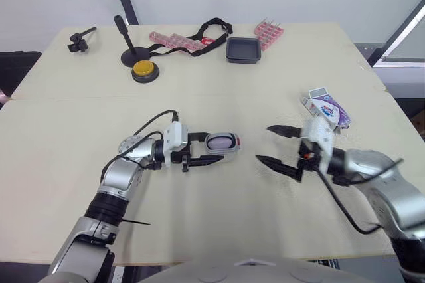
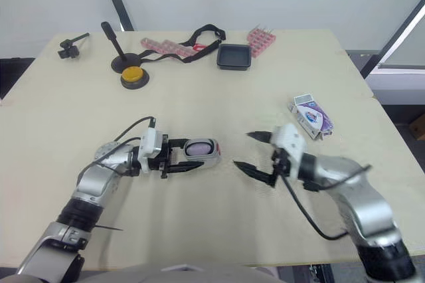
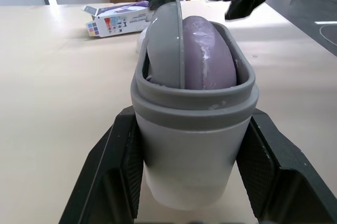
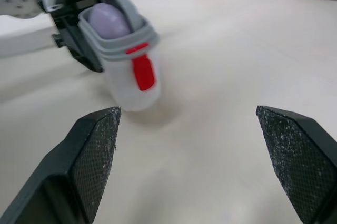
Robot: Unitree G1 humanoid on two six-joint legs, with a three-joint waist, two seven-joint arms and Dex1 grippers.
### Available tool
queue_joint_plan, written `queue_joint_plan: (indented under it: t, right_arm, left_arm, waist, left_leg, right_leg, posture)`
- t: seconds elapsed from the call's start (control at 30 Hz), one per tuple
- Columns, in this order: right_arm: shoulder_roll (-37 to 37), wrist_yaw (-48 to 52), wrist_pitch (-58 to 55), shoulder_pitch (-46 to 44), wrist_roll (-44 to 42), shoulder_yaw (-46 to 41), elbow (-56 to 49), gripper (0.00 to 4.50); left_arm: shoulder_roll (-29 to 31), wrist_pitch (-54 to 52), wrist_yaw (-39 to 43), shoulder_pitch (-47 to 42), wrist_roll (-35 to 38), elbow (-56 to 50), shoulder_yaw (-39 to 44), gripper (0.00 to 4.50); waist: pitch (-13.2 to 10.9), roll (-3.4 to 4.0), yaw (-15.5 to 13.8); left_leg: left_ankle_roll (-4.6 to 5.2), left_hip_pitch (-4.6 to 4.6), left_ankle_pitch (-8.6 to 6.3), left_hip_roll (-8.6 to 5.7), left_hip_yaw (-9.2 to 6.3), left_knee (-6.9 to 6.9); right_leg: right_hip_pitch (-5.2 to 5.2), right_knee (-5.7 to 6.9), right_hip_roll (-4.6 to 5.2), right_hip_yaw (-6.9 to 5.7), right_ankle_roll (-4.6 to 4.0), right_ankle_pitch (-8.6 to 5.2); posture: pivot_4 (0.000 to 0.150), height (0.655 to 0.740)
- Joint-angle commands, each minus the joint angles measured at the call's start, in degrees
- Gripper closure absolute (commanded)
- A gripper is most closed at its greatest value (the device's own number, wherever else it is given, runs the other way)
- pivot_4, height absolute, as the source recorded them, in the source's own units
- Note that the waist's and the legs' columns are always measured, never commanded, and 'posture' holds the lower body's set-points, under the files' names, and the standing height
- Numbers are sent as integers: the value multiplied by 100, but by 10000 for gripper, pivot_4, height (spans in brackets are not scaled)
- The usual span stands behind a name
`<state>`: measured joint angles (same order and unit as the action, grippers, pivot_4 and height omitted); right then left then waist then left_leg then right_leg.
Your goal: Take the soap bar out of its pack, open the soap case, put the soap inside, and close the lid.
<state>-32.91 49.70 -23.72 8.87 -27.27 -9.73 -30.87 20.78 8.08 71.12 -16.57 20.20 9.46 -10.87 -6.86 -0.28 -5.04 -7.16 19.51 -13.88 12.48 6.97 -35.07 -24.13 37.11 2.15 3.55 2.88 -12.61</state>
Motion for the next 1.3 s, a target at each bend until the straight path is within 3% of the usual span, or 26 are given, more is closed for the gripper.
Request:
queue_joint_plan:
  t: [0.03, 0.27, 0.57, 0.7, 0.97, 1.3]
  right_arm:
    - [51, 41, 658, 812, -105, -975, -111, 706]
    - [197, 117, 1483, 2079, 85, -2001, 625, 706]
    - [-86, -30, 1672, 2175, 171, -2504, 1440, 706]
    - [-606, 274, 1577, 2231, 283, -2507, 1689, 706]
    - [-1968, 227, -452, 1234, -34, -2061, 1347, 706]
    - [-2640, -63, -2584, -908, -366, -615, 831, 706]
  left_arm:
    - [-36, 10, -129, -71, 110, -135, 175, 25530]
    - [-48, -67, -184, -94, 101, -134, 174, 25530]
    - [-54, -173, -162, -95, 84, -237, 112, 25530]
    - [-44, -293, -106, -126, 132, -261, 103, 25530]
    - [-37, -272, 327, -157, 108, -69, -10, 25530]
    - [35, -73, 678, -247, -73, 79, -210, 25530]
  waist:
    - [1, -1, 8]
    - [1, -1, 91]
    - [1, 1, 135]
    - [2, 2, 128]
    - [2, 9, 174]
    - [2, 13, 116]
  left_leg:
    - [2, 0, -1, 0, 0, 1]
    - [26, -2, -14, 0, 1, 2]
    - [34, -1, -15, -7, 1, 7]
    - [37, 0, -15, -11, 1, 8]
    - [49, -5, -9, -19, 1, 12]
    - [50, -6, -7, -23, 2, 13]
  right_leg:
    - [0, -1, 6, 1, -13, -7]
    - [0, -11, 23, -8, -18, -11]
    - [1, -20, 29, -9, -19, -11]
    - [3, -25, 31, -9, -19, -11]
    - [11, -30, 29, -7, -19, -11]
    - [11, -28, 20, -7, -17, -10]
  posture:
    - [1500, 7291]
    - [1500, 7291]
    - [1500, 7291]
    - [1500, 7291]
    - [1500, 7291]
    - [1500, 7291]
